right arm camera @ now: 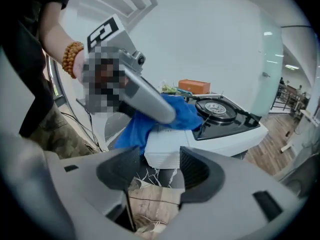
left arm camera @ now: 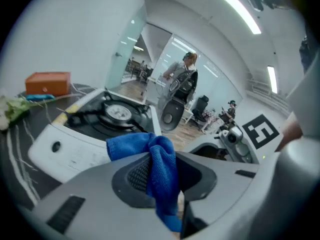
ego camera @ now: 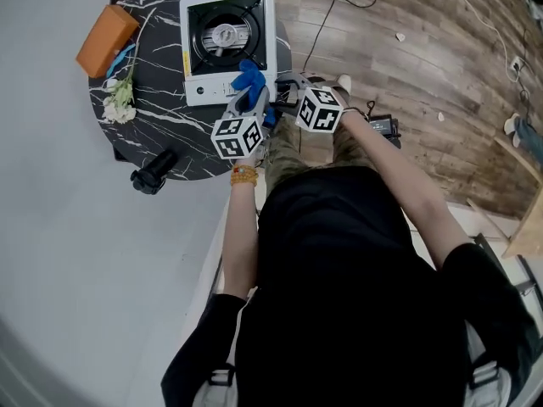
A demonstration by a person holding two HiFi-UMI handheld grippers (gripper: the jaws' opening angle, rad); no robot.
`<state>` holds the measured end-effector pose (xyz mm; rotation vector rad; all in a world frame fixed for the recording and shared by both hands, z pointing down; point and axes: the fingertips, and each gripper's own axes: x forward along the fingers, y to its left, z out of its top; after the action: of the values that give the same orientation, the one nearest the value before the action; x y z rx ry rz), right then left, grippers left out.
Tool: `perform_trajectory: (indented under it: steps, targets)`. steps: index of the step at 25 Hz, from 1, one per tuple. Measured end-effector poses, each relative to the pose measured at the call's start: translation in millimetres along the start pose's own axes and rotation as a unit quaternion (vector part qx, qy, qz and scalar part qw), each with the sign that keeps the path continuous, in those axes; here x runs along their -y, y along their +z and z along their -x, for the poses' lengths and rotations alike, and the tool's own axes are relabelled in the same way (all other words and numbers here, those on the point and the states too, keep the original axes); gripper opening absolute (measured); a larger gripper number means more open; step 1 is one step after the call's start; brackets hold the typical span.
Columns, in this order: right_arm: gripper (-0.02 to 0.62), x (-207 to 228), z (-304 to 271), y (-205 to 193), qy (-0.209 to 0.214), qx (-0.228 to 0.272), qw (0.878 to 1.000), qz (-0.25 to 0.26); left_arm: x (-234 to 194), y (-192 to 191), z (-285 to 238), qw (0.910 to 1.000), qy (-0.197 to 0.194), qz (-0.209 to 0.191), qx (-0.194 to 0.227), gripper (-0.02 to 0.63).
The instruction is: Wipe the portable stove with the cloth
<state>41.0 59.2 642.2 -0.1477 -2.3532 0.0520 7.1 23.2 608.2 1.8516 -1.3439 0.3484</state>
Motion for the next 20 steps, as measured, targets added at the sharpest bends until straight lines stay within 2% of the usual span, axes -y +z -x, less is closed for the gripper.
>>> perform_trajectory:
  steps: [3,6,9,10,12,14,16,20]
  targets:
    - [0.241,5.9,13.2,4.0,-0.021,0.0,1.0,-0.005,-70.3,34.7,60.7,0.9933,0.097,-0.011,0.062,0.087]
    - [0.241,13.4,9.2,4.3,-0.039,-0.01,0.999,-0.022,-148.0,56.2,93.8,0.9822,0.173,-0.021,0.071,0.087]
    - [0.241,19.9,-3.8,7.3,-0.053,-0.018,0.997,-0.056,-188.0,52.5,74.2,0.9826,0.18,-0.035,0.027,0.087]
    - [0.241,22.2,-7.6,10.0,-0.061,-0.019,0.996,-0.067,-191.8,47.4,62.7,0.9829,0.177,-0.049,0.006,0.087]
    - [0.241,28.0,-13.2,15.0,-0.082,-0.019,0.993,-0.085,-193.7,41.3,47.8,0.9781,0.19,-0.084,-0.019,0.086]
    - [0.241,32.8,-18.1,19.5,-0.099,-0.022,0.99,-0.096,-192.9,41.4,44.4,0.9716,0.21,-0.107,-0.019,0.084]
    - [0.241,33.1,-23.7,24.7,-0.108,-0.024,0.989,-0.103,-190.1,40.9,42.8,0.9691,0.216,-0.117,-0.022,0.084]
    - [0.242,34.2,-29.1,30.2,-0.12,-0.02,0.985,-0.122,-178.4,41.1,34.2,0.972,0.195,-0.122,-0.048,0.084]
